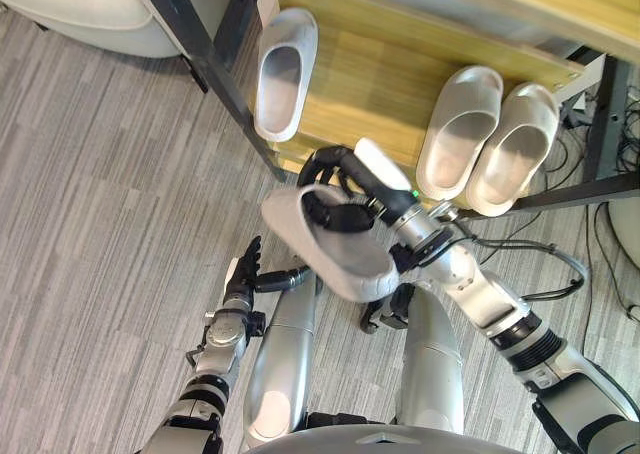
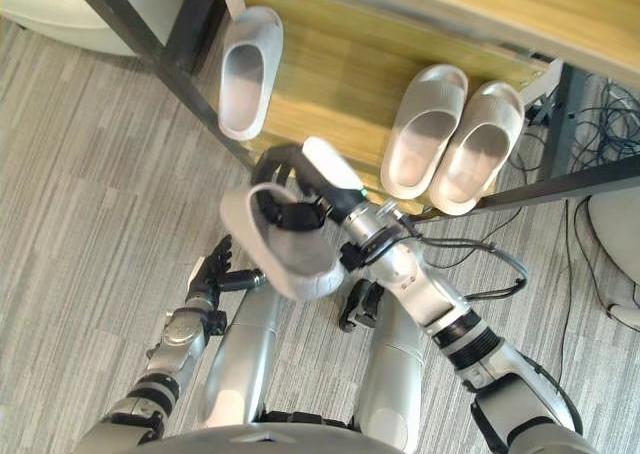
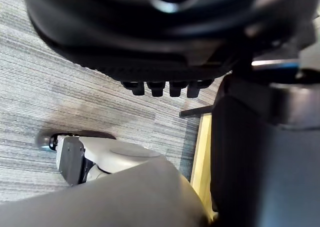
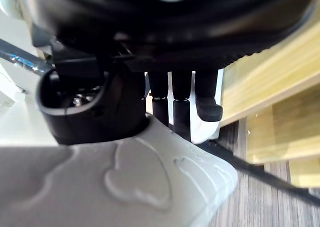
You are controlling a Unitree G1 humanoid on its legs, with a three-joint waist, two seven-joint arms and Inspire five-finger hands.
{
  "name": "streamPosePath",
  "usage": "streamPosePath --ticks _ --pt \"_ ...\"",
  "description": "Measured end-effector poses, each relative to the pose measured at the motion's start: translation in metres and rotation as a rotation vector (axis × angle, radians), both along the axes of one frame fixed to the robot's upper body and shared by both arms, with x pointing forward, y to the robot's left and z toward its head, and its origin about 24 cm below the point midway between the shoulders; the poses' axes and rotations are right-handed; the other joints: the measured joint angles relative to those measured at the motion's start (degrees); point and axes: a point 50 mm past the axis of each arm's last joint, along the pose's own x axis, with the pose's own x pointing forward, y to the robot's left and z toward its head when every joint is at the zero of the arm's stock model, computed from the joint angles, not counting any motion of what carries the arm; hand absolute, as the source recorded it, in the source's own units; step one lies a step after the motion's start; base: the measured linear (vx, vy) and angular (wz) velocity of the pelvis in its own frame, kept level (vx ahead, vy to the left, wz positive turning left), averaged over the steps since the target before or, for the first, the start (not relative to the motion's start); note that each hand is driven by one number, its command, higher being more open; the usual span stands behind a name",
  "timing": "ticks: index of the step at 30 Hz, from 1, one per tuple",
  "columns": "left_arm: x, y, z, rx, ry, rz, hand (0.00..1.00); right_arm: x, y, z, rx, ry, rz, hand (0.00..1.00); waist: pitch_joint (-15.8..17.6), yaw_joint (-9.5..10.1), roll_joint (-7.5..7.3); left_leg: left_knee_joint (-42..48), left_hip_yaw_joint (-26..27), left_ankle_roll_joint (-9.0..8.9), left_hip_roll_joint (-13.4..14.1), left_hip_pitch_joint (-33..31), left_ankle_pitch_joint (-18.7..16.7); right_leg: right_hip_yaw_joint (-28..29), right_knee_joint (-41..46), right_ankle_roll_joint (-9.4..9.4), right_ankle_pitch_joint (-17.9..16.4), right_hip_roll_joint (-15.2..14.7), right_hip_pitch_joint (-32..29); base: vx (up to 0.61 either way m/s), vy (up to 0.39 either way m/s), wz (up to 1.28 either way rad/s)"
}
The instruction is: Organize the slippers on the shoe rack
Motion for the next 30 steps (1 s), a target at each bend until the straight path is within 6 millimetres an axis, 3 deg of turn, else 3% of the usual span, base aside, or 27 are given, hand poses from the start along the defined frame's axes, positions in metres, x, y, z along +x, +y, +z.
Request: streamPosePath --ticks 13,20,30 --pt "0.006 -0.001 0.011 -0.054 -0.068 0.077 1.00 0.005 -0.024 0.039 0.146 -0.268 -0.274 0.00 0.60 0.11 -1.00 2.61 -1.24 -1.21 0.30 -4.82 -0.69 -1.07 3.80 -0.91 -2.12 -0.22 -4.65 0.01 -0.004 0.01" --pt "0.007 -0.003 0.013 -0.053 -0.076 0.092 1.00 0.010 -0.018 0.059 0.152 -0.415 -0.383 0.00 0.69 0.21 -1.17 2.71 -1.64 -1.57 0.19 -5.27 -0.79 -1.76 4.37 -0.91 -2.87 -0.73 -4.86 0.02 -0.004 0.04" --pt "0.010 -0.009 0.018 -0.062 -0.107 0.110 1.00 0.052 -0.015 0.072 0.118 -0.384 -0.532 0.00 0.71 1.42 -1.26 3.02 -2.87 -2.04 -0.44 -7.61 -0.59 -4.48 5.17 -1.26 -3.69 -2.34 -5.74 0.03 0.006 0.08"
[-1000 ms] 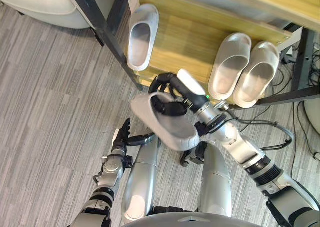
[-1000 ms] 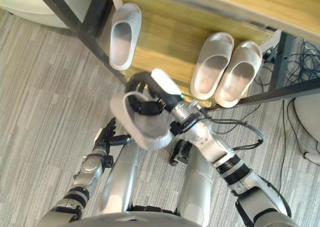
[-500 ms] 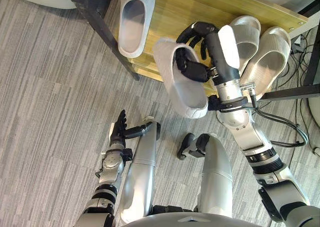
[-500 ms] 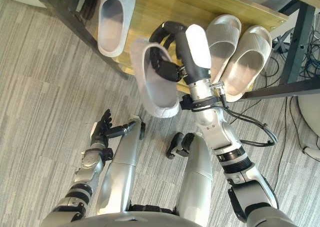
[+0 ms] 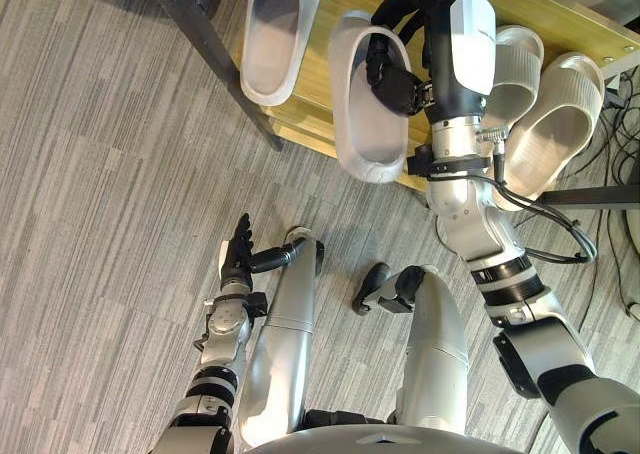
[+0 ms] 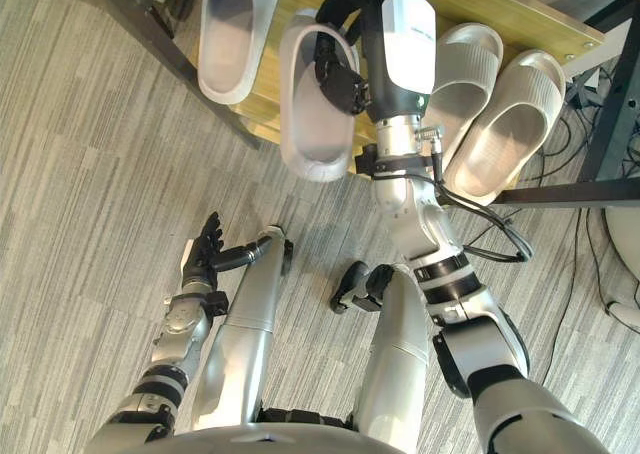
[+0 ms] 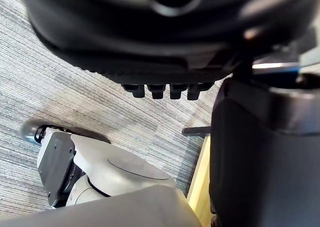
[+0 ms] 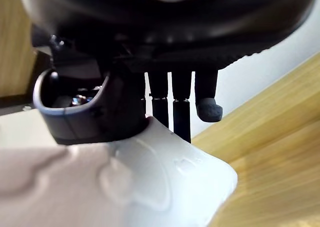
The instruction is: Organize the slippers on the shoe rack
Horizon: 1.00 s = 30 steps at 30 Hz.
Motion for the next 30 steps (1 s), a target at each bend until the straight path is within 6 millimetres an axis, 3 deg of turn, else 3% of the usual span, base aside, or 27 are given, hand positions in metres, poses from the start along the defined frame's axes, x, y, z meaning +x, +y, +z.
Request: streamPosePath --ticks 9,10,15,23,30 --pt "0.000 -0.006 0.000 -0.006 -0.002 0.045 1.00 0.022 -0.003 0.014 -0.006 0.017 -0.077 0.00 0.00 1.34 0.00 0.36 -1.23 -0.34 -1.49 -1.44 0.15 -1.80 0.72 -0.26 -1.05 -1.54 -0.01 0.02 0.031 0.12" --pt "0.001 -0.008 0.000 -0.008 -0.002 0.046 1.00 0.024 -0.003 0.017 -0.004 0.011 -0.085 1.00 0.00 1.63 0.00 0.38 -1.48 -0.36 -1.66 -1.66 0.16 -2.07 0.73 -0.29 -1.18 -1.69 -0.01 0.03 0.028 0.14" --pt "0.001 -0.009 0.000 -0.023 -0.003 0.051 1.00 0.029 -0.003 0.030 0.012 -0.017 -0.115 1.00 -0.02 1.93 0.04 0.70 -2.11 -0.39 -2.09 -2.41 0.18 -3.04 0.75 -0.27 -1.33 -2.13 0.01 0.02 0.047 0.07" --pt "0.003 -0.017 0.000 -0.023 -0.002 0.036 1.00 0.035 -0.004 0.032 0.045 0.000 -0.123 1.00 -0.26 3.04 0.46 0.85 -2.43 -0.77 -2.71 -2.53 0.29 -3.49 1.69 -0.90 -2.07 -2.84 0.04 0.00 0.037 0.05" --pt "0.002 -0.018 -0.002 -0.027 0.015 0.036 1.00 0.035 -0.004 0.032 0.059 0.005 -0.116 1.00 -0.57 2.87 1.04 1.34 -2.40 -0.87 -2.80 -2.16 0.34 -3.60 2.29 -1.10 -2.35 -3.13 0.48 0.00 0.036 0.02"
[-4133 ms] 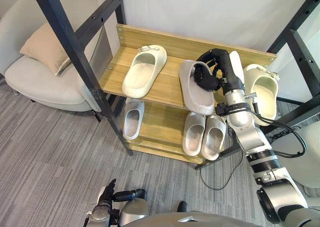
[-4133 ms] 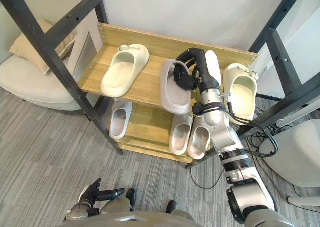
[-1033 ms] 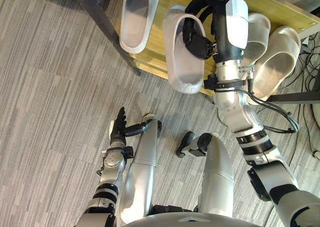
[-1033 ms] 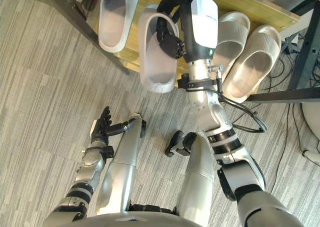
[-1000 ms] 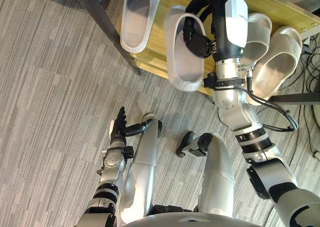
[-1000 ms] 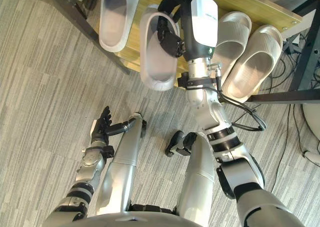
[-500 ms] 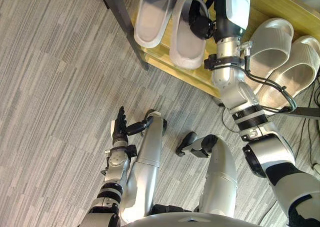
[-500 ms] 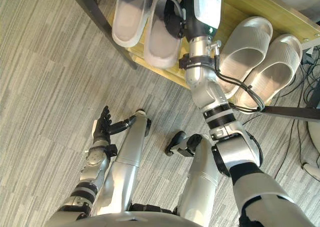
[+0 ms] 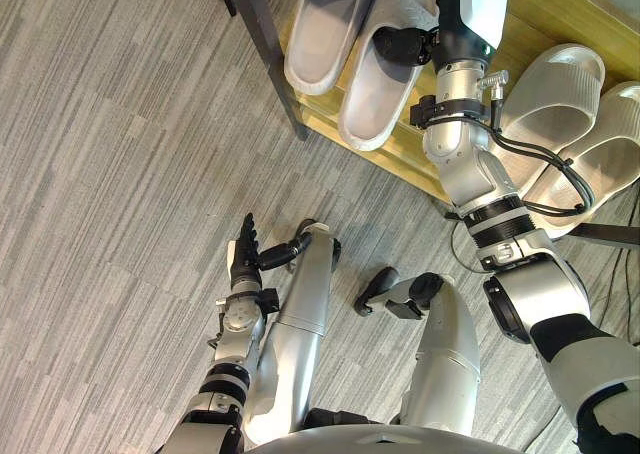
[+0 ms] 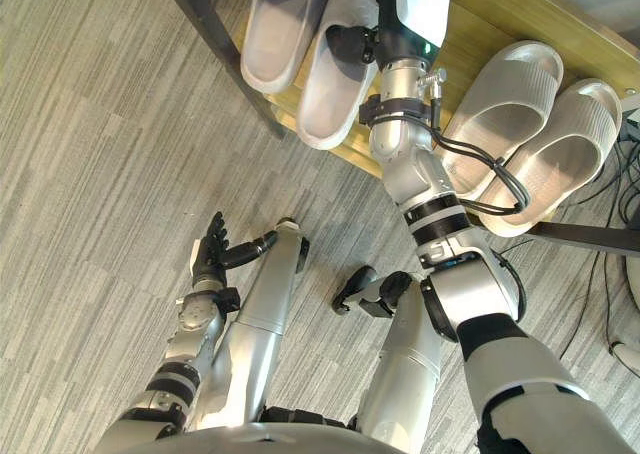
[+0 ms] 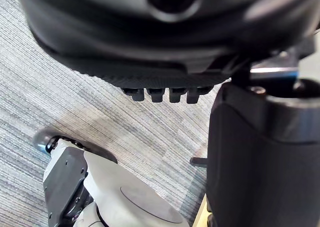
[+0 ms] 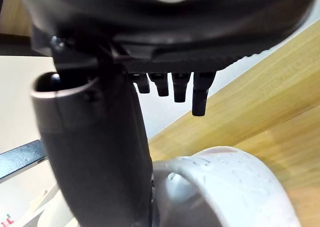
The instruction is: Organize the slippers on the shoe rack
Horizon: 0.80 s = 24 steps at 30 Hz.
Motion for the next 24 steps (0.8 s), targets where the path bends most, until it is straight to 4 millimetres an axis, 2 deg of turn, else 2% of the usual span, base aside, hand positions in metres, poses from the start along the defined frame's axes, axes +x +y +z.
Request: streamPosePath --ticks 4,15,18,24 --pt "-0.002 0.001 -0.003 0.003 0.018 0.004 1.00 0.000 0.001 -0.006 0.011 0.017 0.008 1.00 -0.15 -0.03 0.04 -0.09 0.37 -0.05 0.24 0.86 -0.06 0.31 0.04 -0.03 -0.02 0.04 0.55 -0.01 0.031 -0.03" --pt "-0.005 0.004 -0.009 0.006 0.058 0.011 1.00 -0.010 0.003 -0.040 0.066 0.088 0.060 1.00 -0.79 -0.15 0.40 -0.68 1.82 -0.02 1.39 2.20 -0.08 1.63 0.04 -0.06 0.00 0.55 0.57 0.01 0.020 -0.05" --pt "-0.006 0.006 -0.011 0.006 0.074 0.018 1.00 -0.019 0.006 -0.044 0.099 0.081 0.100 1.00 -0.79 -0.41 0.40 -0.84 1.92 -0.02 1.59 2.54 -0.08 1.77 0.03 -0.06 0.00 0.72 0.70 0.01 0.007 -0.02" --pt "-0.011 0.012 -0.015 0.006 0.102 0.037 1.00 -0.054 0.016 -0.063 0.318 0.053 0.224 1.00 -0.79 -1.42 0.39 -1.31 2.02 -0.04 1.92 3.33 -0.09 1.79 -0.37 -0.06 0.01 1.01 1.39 0.00 0.000 0.00"
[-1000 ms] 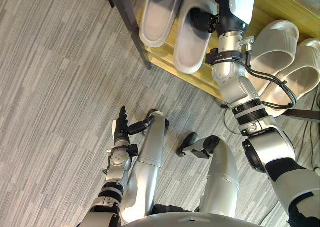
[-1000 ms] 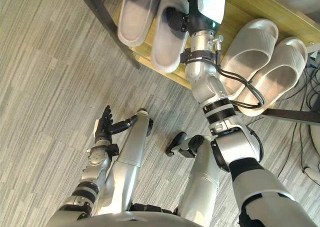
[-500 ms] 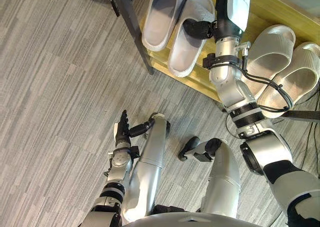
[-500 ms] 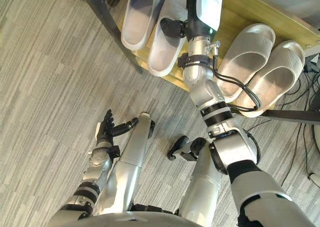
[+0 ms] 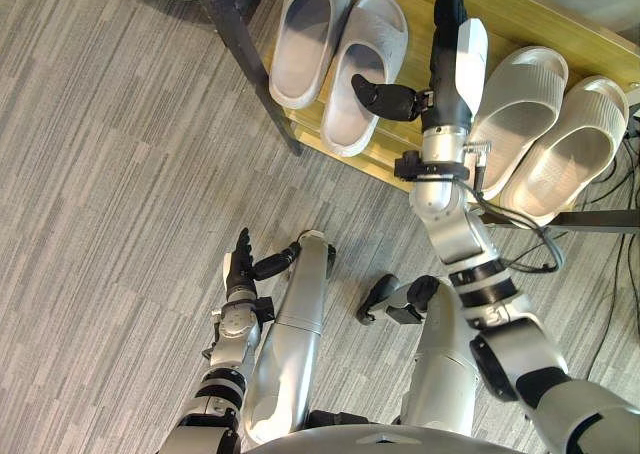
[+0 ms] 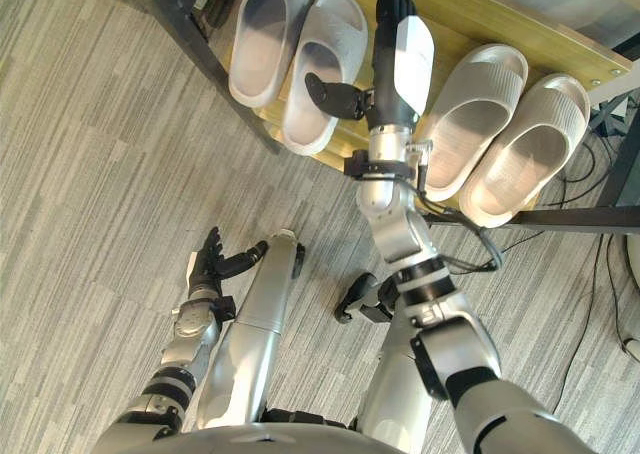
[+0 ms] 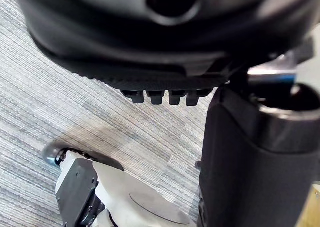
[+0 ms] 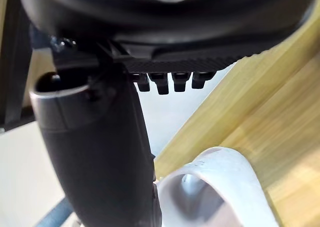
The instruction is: Organize the slippers on the shoe rack
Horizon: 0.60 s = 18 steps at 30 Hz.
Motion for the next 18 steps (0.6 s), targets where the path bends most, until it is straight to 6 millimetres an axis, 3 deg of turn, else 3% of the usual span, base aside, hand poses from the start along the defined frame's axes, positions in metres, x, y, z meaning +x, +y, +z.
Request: streamPosePath --ticks 4,6,9,13,18 --pt "-0.003 0.003 -0.003 -0.004 0.023 0.016 1.00 -0.022 0.006 -0.019 0.220 0.023 0.082 1.00 -0.05 -0.19 -0.09 -0.78 0.22 -0.07 0.52 0.59 -0.04 0.11 -0.86 0.05 0.12 0.51 0.34 0.02 0.009 -0.05" --pt "-0.005 0.006 -0.005 -0.001 0.039 0.023 1.00 -0.031 0.011 -0.040 0.390 0.097 0.142 1.00 -0.07 -0.56 -0.13 -1.42 0.44 -0.14 0.94 1.11 -0.04 0.31 -1.48 0.03 0.34 0.99 0.53 0.04 0.011 -0.09" --pt "-0.007 0.009 -0.008 -0.002 0.053 0.037 1.00 -0.036 0.013 -0.065 0.511 0.212 0.180 1.00 -0.07 -0.91 -0.13 -1.93 0.59 -0.32 1.54 2.04 -0.14 0.41 -2.29 0.17 0.53 1.63 1.30 0.03 0.014 -0.08" --pt "-0.011 0.014 -0.011 -0.009 0.068 0.063 1.00 -0.034 0.015 -0.082 0.603 0.302 0.273 1.00 -0.05 -1.84 -0.17 -2.11 0.89 -0.41 1.87 2.42 -0.20 0.81 -2.46 0.34 0.68 1.92 1.37 0.01 0.028 -0.07" --pt "-0.012 0.016 -0.012 -0.006 0.078 0.069 1.00 -0.033 0.017 -0.088 0.696 0.312 0.371 1.00 0.02 -1.83 -0.30 -2.77 1.02 -0.52 2.45 3.37 -0.17 0.84 -3.19 0.49 0.94 2.48 2.07 0.00 0.014 -0.04"
